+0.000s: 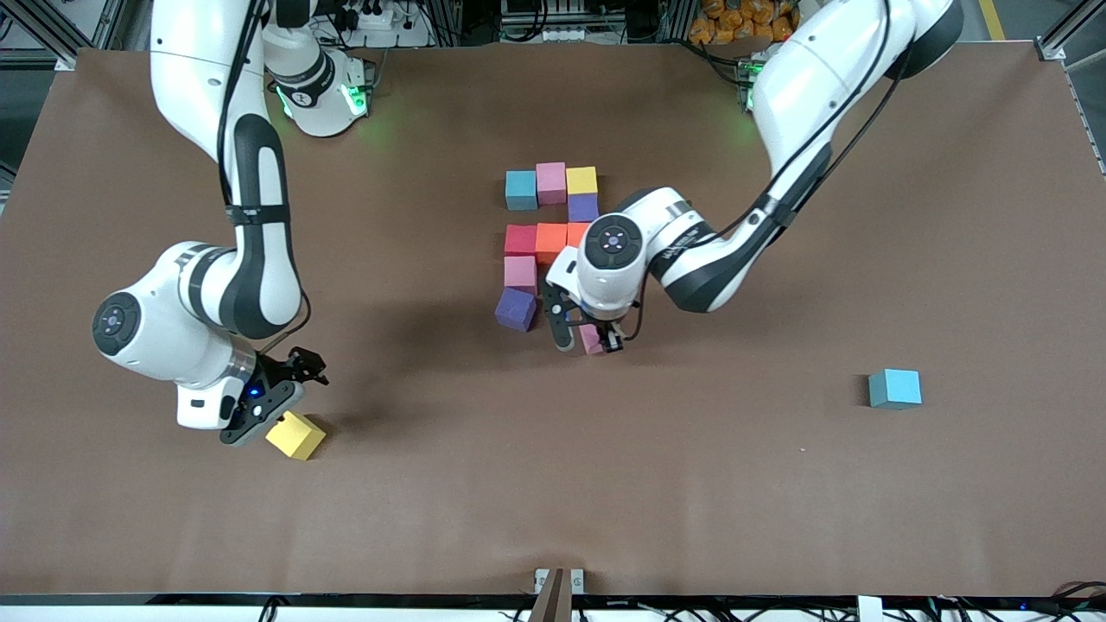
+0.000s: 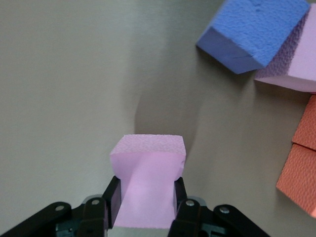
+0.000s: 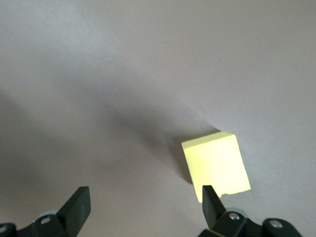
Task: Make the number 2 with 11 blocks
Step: 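Lower the pink block onto the stack while the right gripper grasps yellow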
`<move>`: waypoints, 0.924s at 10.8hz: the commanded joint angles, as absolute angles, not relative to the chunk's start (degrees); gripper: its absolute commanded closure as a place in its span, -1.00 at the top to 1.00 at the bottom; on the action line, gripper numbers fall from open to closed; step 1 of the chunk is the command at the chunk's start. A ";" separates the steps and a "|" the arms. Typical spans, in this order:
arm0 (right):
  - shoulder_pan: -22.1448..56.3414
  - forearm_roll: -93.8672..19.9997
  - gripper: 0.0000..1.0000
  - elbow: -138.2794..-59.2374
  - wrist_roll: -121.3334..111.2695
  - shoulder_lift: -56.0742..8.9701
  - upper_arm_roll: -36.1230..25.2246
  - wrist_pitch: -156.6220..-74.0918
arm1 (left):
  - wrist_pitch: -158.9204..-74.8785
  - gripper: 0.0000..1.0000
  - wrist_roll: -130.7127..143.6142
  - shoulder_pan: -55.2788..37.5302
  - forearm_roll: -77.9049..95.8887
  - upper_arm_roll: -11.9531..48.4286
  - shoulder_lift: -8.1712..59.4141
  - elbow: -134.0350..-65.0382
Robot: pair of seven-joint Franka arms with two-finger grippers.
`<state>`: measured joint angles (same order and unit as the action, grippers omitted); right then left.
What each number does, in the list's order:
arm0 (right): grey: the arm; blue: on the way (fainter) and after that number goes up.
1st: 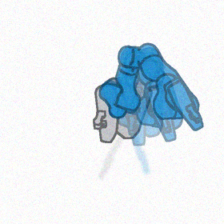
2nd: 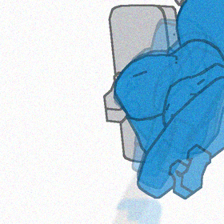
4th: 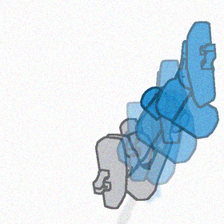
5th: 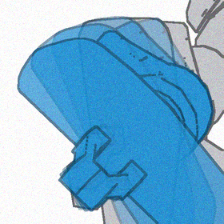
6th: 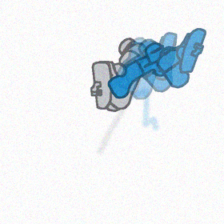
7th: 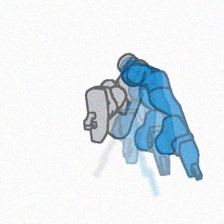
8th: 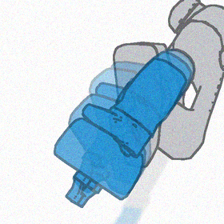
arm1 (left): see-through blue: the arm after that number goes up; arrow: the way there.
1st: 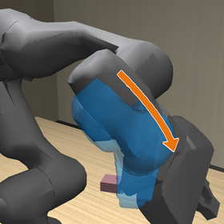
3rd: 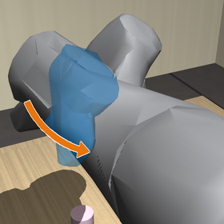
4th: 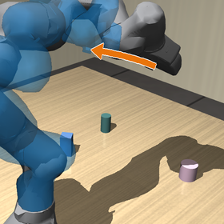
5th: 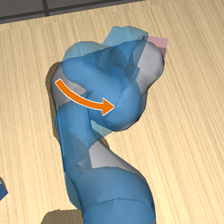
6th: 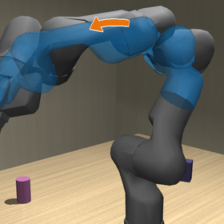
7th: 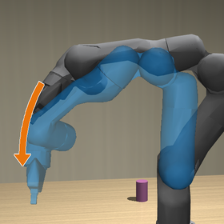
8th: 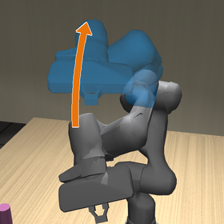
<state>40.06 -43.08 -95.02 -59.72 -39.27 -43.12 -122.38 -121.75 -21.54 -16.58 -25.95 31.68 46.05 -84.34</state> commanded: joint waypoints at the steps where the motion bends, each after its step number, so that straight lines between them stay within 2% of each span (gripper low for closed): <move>1: 38.41 -42.45 1.00 -93.17 -59.86 -39.46 -42.10 -120.32 | -122.43 -0.22 -19.62 -19.59 -26.72 30.50 47.20 -82.97; 4: 36.31 -42.45 1.00 -90.98 -59.23 -41.39 -41.40 -120.67 | -123.22 -0.23 -18.37 -22.32 -26.72 29.10 47.29 -82.97; 7: 28.32 -42.10 1.00 -85.97 -64.59 -44.29 -32.98 -123.64 | -126.38 -0.24 -18.37 -24.78 -26.63 27.08 47.99 -82.88; 10: 25.15 -41.75 1.00 -82.64 -74.23 -47.53 -31.12 -124.72 | -127.70 -0.25 -17.49 -27.24 -26.72 25.32 48.51 -82.27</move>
<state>27.98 -42.52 -86.83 -69.84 -44.98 -32.90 -125.09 -126.39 -18.67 -25.10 -25.95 27.00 47.53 -83.59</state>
